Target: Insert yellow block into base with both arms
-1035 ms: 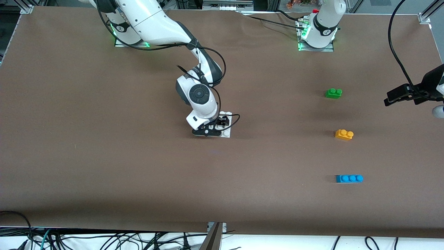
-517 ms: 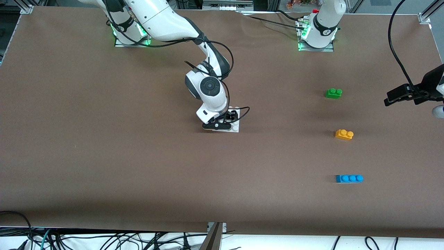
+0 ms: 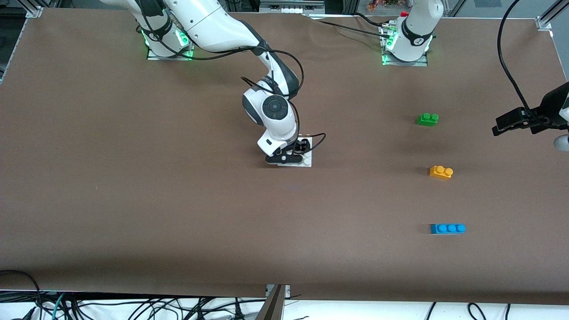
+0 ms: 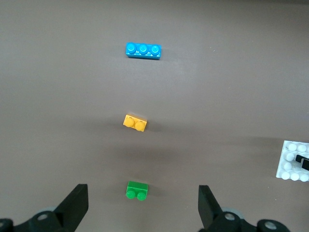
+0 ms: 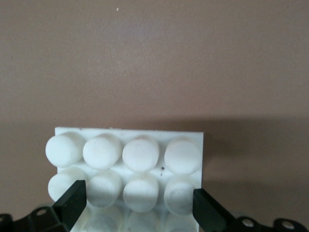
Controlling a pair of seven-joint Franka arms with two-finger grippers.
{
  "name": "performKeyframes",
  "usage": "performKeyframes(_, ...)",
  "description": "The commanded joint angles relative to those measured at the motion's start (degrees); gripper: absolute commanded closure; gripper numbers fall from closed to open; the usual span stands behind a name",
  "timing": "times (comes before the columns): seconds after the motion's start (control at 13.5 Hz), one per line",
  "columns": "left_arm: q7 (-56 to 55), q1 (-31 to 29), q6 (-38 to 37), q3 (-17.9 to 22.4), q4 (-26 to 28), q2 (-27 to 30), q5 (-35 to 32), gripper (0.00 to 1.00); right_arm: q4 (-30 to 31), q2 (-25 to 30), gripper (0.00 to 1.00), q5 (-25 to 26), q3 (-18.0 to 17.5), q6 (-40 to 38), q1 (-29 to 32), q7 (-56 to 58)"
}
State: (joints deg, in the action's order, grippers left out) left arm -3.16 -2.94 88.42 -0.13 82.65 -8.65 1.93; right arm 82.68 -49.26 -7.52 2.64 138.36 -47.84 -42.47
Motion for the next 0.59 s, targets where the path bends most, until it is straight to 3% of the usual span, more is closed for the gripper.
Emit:
performKeyframes(0.0,0.3,-0.3,-0.4,0.0,-0.6,0.0,0.3,0.0,-4.1,0.3,0.0,0.0,1.0,-3.2,1.1,2.0)
performKeyframes(0.3,0.3,-0.3,-0.4,0.0,-0.6,0.1,0.4,0.0,-13.0,1.4,0.0,0.0,3.8,-16.5,3.9,8.3)
performKeyframes(0.52,0.3,-0.4,-0.4,0.1,-0.6,0.1,0.3,0.0,-13.4,3.8,0.0,-0.5,7.1,-17.3,8.5,16.4)
